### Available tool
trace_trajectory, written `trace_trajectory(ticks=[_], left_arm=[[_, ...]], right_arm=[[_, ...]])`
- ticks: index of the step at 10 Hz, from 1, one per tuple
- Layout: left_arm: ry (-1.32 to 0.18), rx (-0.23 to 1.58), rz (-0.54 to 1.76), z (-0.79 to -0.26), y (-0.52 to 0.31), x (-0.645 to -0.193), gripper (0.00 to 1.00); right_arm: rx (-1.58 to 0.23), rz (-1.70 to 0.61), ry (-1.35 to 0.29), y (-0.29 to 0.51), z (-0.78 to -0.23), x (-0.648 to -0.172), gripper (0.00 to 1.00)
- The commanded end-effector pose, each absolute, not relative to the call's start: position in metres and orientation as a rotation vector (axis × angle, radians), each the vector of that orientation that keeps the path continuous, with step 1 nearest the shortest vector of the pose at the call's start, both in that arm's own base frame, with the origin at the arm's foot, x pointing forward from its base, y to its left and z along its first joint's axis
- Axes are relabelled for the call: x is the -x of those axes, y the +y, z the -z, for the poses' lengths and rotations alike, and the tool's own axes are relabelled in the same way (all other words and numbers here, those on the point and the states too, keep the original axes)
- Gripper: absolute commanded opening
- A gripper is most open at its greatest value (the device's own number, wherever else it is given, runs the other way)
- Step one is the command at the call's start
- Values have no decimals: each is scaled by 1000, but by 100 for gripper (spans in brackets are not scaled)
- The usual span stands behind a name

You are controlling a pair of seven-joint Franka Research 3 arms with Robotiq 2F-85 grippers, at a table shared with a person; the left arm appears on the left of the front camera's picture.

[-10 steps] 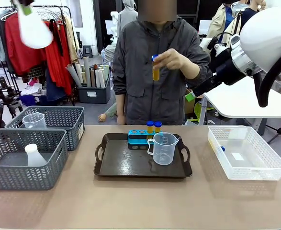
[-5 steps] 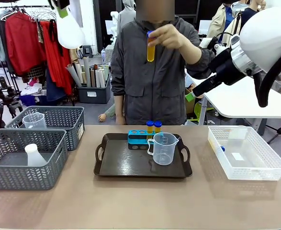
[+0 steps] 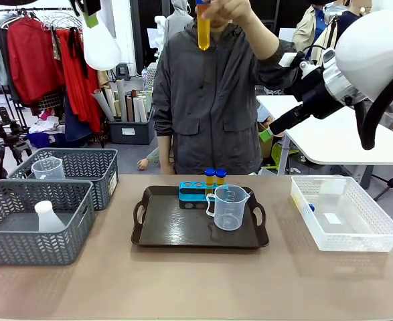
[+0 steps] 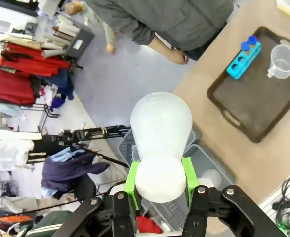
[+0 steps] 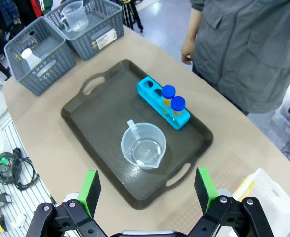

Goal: Prepare the laboratory tools.
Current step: Pick up one Small flask and place it on the Handle tray.

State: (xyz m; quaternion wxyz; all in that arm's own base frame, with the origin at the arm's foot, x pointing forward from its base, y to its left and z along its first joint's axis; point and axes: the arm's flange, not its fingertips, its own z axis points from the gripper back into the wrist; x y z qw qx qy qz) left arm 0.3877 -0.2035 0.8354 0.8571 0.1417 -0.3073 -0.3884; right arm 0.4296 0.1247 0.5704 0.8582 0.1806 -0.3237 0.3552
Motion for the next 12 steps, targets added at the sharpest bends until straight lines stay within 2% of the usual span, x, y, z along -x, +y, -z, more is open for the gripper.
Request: trace_trajectory(ticks=[1,6,9,12], left_arm=[[-628,-294,942,-829,-211,-384,0],[-499,-226,1107,-780,-253,-405,0],[-493,-258,1268,-735,-281,-419,0],[-458,-166,1370,-699,-298,-431,0]], right_arm=[[-403,-750,-692,124,-570,-430,100],[-403,-750,-692,124,-570,-430,100],[-403,-750,-692,124,-570,-430,100],[-403,-750,-692,124,-570,-430,100]])
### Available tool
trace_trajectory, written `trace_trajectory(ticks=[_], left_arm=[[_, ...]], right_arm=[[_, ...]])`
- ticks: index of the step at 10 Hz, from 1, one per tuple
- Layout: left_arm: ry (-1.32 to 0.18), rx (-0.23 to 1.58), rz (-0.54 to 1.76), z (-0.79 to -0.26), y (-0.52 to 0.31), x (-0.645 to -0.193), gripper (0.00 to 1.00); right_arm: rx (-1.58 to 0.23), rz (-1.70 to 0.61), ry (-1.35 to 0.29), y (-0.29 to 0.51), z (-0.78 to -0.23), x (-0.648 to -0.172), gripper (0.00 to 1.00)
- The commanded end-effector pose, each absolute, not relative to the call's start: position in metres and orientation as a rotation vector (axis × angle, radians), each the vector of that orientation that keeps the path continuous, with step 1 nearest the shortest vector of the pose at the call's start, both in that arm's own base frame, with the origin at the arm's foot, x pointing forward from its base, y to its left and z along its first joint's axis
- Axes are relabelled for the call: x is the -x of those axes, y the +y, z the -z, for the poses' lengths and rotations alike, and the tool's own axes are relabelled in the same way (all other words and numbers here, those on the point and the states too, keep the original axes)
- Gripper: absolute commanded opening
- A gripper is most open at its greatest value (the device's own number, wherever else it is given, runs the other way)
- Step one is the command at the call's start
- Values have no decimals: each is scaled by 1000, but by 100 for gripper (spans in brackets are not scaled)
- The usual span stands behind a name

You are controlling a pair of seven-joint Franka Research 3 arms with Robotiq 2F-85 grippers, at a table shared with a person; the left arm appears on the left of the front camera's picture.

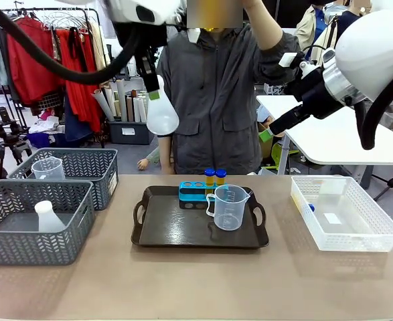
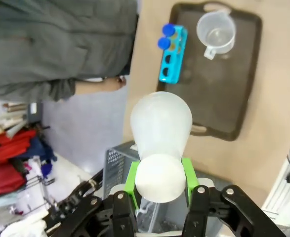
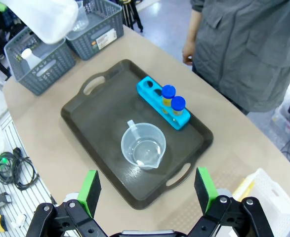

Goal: Prepare the laboratory tools.
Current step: Pick up one Small flask and place it on the Handle tray.

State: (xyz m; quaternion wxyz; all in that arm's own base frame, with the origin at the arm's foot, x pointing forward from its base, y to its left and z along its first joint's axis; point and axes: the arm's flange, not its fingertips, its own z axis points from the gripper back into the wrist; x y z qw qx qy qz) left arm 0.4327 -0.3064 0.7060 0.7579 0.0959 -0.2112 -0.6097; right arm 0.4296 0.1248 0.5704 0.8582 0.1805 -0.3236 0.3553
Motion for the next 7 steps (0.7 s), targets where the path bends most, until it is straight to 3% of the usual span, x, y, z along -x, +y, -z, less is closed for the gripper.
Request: trace_trajectory(ticks=[1,7], left_arm=[[-448,-143,1382,-691,-303,-431,0],[-424,-106,1404,-663,-312,-437,0]], right_arm=[[-403,-750,-692,124,-570,-430,100],[-403,-750,-692,124,-570,-430,100]])
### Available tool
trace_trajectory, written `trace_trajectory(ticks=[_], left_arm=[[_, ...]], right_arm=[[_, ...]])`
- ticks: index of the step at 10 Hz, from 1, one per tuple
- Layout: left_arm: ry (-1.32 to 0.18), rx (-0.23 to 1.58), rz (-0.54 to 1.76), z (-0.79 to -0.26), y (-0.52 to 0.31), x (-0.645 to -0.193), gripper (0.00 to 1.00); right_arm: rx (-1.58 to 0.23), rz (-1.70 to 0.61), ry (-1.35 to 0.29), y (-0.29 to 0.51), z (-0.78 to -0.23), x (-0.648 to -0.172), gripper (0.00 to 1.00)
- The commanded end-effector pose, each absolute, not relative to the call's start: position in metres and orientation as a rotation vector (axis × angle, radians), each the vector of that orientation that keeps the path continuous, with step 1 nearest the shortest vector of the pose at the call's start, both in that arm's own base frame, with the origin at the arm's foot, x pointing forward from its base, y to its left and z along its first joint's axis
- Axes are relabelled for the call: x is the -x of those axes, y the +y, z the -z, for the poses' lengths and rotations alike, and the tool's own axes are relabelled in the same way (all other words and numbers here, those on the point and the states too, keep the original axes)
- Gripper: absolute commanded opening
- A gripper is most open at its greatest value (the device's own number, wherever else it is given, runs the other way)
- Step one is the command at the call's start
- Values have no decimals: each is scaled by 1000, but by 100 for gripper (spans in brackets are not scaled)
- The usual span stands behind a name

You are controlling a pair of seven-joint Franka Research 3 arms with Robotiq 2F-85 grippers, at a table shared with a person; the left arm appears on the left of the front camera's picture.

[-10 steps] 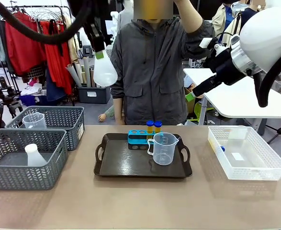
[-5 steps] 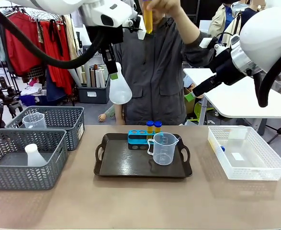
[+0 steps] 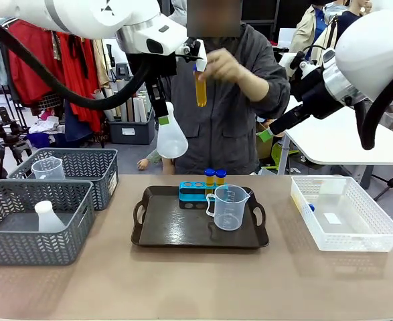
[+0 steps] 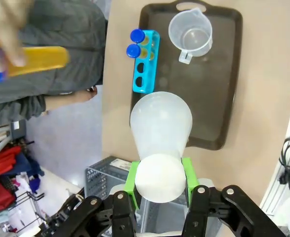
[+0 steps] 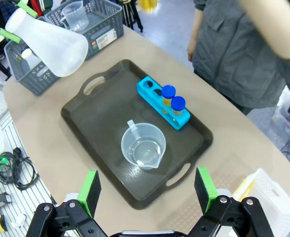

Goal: Prepare the laboratory tools.
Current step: Pick up one Small flask and place it on the Handle tray.

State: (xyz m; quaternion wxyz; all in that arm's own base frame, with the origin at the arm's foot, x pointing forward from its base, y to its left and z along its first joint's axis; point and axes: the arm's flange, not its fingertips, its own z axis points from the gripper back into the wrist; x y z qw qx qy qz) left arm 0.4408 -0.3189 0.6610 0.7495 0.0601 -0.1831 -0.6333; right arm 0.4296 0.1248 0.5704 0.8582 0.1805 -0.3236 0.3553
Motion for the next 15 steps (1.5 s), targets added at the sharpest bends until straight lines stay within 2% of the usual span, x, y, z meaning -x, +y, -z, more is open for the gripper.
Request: trace_trajectory(ticks=[1,10,15], left_arm=[[-418,-111,1400,-663,-311,-436,0],[-392,-100,1308,-661,-276,-431,0],[-387,-128,1332,-661,-289,-437,0]], right_arm=[[-403,-750,-692,124,-570,-430,100],[-403,-750,-692,124,-570,-430,100],[-403,-750,-692,124,-570,-430,100]])
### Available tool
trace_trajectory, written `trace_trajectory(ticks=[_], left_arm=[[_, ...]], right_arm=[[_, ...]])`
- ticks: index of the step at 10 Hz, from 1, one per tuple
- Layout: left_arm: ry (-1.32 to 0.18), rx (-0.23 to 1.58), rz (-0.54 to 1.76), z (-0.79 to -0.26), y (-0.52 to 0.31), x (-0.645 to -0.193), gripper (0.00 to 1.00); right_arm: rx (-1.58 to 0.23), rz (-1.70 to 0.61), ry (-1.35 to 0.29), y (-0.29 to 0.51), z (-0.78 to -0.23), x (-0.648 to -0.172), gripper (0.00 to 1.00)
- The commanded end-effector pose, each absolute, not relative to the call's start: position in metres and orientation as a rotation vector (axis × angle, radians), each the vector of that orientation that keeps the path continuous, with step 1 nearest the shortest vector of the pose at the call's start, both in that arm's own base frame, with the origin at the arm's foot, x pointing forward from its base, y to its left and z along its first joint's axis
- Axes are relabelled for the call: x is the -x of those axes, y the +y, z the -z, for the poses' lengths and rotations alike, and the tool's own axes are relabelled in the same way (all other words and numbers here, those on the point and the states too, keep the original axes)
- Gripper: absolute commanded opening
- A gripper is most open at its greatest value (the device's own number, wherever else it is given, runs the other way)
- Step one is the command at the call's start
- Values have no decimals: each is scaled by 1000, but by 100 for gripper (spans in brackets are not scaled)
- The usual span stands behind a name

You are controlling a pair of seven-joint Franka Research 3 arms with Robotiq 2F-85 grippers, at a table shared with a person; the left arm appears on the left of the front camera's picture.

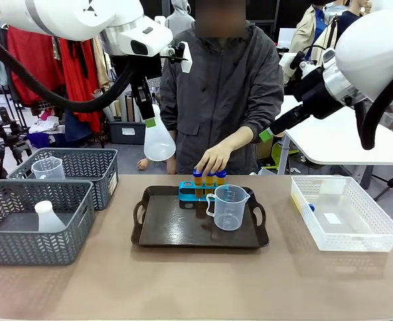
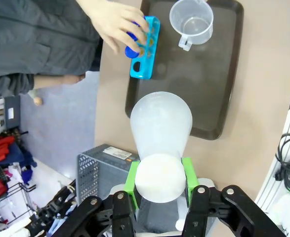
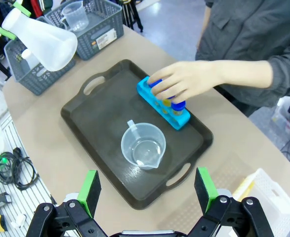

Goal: Prepare the laboratory tools.
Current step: Pick up one Small flask and place it on the Handle tray.

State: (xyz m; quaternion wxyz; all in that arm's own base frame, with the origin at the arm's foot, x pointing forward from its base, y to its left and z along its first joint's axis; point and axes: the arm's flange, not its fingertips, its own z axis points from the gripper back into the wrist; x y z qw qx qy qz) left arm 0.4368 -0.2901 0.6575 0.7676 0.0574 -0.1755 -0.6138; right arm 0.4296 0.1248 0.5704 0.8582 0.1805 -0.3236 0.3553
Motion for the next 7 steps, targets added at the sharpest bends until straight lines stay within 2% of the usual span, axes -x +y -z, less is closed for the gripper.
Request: trace_trajectory(ticks=[1,6,7], left_arm=[[-387,-128,1332,-661,-289,-437,0],[-382,-125,1332,-658,-290,-437,0],[-355,-156,1455,-654,-295,-440,0]], right_arm=[[-403,-750,-692,124,-570,-430,100],[-403,-750,-692,124,-570,-430,100],[-403,-750,-692,124,-570,-430,100]])
